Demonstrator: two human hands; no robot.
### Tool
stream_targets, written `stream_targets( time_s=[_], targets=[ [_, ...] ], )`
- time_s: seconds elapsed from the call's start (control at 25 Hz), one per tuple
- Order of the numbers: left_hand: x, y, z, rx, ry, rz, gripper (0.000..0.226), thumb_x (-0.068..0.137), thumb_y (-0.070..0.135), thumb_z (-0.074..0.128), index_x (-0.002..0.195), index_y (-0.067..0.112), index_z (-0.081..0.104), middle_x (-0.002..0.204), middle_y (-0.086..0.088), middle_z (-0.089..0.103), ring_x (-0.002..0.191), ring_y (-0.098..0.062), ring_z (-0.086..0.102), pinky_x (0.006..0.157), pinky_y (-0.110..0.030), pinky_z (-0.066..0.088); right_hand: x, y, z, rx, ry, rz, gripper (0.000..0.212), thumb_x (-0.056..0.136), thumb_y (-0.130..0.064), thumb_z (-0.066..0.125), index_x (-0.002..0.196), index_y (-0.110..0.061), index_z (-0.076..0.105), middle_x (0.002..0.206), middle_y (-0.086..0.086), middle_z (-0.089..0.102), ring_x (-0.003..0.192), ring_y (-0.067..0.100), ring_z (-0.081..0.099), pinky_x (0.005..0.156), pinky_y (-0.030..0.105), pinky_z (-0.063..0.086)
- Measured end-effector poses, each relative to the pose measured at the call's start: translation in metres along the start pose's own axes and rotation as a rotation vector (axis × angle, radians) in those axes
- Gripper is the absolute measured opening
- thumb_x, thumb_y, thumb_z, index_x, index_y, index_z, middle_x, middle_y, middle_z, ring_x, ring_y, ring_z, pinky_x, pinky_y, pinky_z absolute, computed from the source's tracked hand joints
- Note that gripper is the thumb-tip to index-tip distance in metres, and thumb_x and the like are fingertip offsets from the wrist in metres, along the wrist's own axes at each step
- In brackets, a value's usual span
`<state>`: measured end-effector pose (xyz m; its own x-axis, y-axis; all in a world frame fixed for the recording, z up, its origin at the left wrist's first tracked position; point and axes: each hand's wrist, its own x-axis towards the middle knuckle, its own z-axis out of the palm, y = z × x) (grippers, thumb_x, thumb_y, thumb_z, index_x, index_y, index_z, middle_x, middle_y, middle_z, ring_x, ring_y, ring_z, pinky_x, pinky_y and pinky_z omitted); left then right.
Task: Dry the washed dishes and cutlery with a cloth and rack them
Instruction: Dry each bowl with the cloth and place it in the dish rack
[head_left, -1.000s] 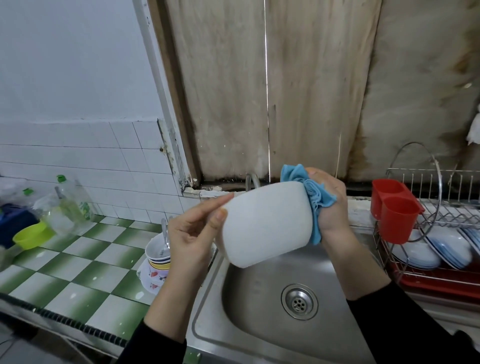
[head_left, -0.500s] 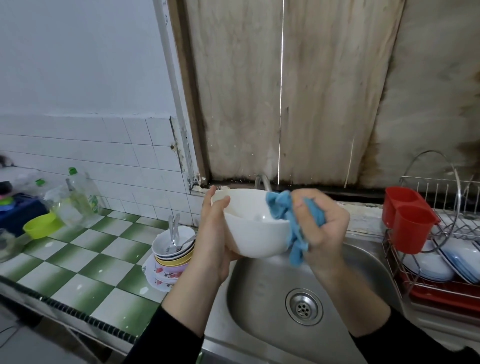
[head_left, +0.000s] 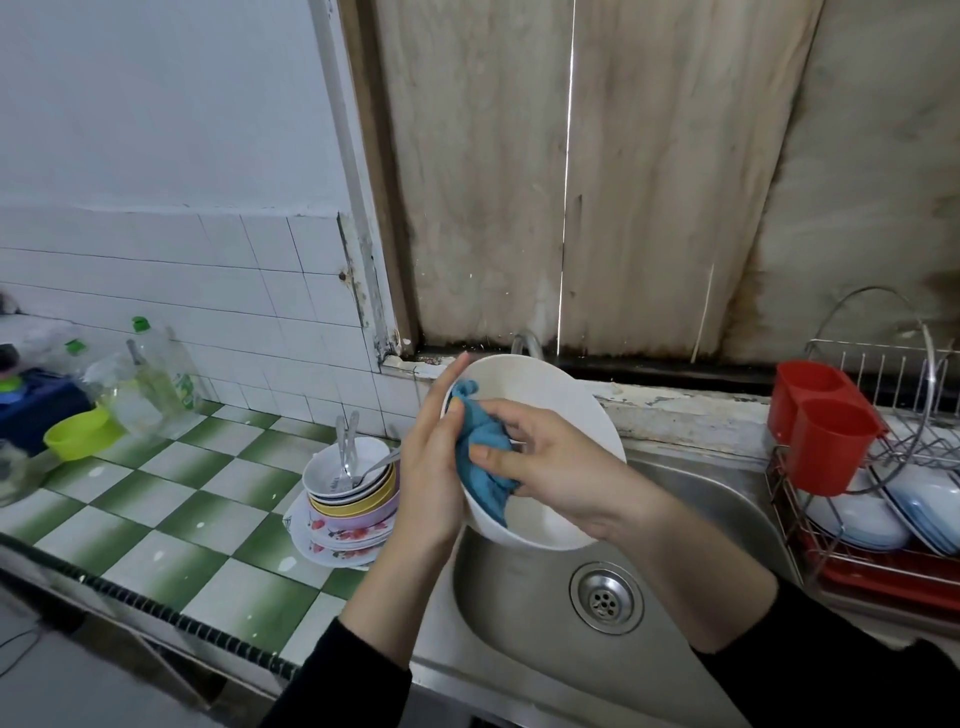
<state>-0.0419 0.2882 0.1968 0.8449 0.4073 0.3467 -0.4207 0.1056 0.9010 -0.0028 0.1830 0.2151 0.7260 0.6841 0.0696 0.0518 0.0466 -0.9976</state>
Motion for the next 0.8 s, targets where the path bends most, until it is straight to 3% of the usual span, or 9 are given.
stream_targets(
  time_s=[0.16,0.32,0.4,0.52,0.64,0.72,0.8],
  targets=[
    [-0.001,0.001,-0.004,-0.058,-0.063,-0.033,0.038,0.088,0.025,0.045,0.122,0.024,0.059,0.117,0.002,0.069,0.111,-0.018,0.064,0.086,-0.025,0.051,0.001,-0.004,0.002,0.082,0.245,-0.045,0.029,0.088,-0.003,0.067,0.110,-0.019,0.059,0.094,0.008,0.071,0.080,0.015,0.069,0.063,0.027,0.057],
    [0.004,0.004,-0.012,-0.118,-0.039,-0.073,0.035,0.088,0.031,0.044,0.117,0.030,0.064,0.113,-0.003,0.069,0.108,-0.025,0.064,0.090,-0.037,0.052,-0.006,-0.007,0.005,-0.051,0.036,-0.070,0.033,0.084,-0.003,0.071,0.110,-0.021,0.062,0.095,0.013,0.073,0.082,0.018,0.071,0.063,0.026,0.055],
    [0.004,0.004,-0.014,-0.138,-0.032,-0.088,0.034,0.088,0.033,0.044,0.112,0.033,0.067,0.111,-0.001,0.070,0.108,-0.027,0.063,0.093,-0.043,0.049,-0.006,-0.007,0.005,-0.011,0.042,-0.107,0.044,0.082,0.000,0.072,0.113,-0.030,0.060,0.092,0.013,0.073,0.084,0.022,0.072,0.064,0.029,0.056],
    [0.003,0.007,-0.013,-0.155,-0.037,-0.081,0.035,0.089,0.036,0.042,0.113,0.033,0.068,0.113,-0.005,0.069,0.108,-0.029,0.063,0.094,-0.045,0.049,-0.004,-0.006,0.005,-0.090,0.029,-0.149,0.037,0.081,0.000,0.073,0.102,-0.030,0.068,0.098,0.006,0.074,0.093,0.017,0.070,0.077,0.027,0.057],
    [0.002,0.009,-0.018,-0.155,-0.042,-0.094,0.035,0.088,0.037,0.043,0.113,0.033,0.068,0.118,-0.009,0.067,0.112,-0.031,0.063,0.092,-0.043,0.052,-0.008,-0.011,-0.003,-0.268,-0.164,-0.094,0.035,0.079,-0.001,0.075,0.095,-0.032,0.071,0.102,0.000,0.073,0.097,0.011,0.068,0.087,0.027,0.055],
    [-0.001,0.005,-0.016,-0.157,-0.059,-0.126,0.036,0.088,0.039,0.044,0.114,0.033,0.068,0.117,-0.010,0.066,0.114,-0.035,0.060,0.091,-0.045,0.051,-0.008,-0.013,-0.005,-0.238,-0.123,-0.060,0.032,0.080,0.001,0.074,0.095,-0.028,0.070,0.093,0.001,0.073,0.083,0.004,0.068,0.073,0.021,0.055],
    [-0.005,0.004,-0.009,-0.158,-0.076,-0.122,0.038,0.088,0.036,0.044,0.118,0.028,0.065,0.116,-0.010,0.067,0.114,-0.034,0.061,0.093,-0.045,0.051,-0.005,-0.013,0.001,-0.105,0.058,-0.071,0.027,0.081,0.002,0.072,0.093,-0.022,0.067,0.083,0.002,0.069,0.069,0.001,0.067,0.058,0.017,0.052]
  ],
)
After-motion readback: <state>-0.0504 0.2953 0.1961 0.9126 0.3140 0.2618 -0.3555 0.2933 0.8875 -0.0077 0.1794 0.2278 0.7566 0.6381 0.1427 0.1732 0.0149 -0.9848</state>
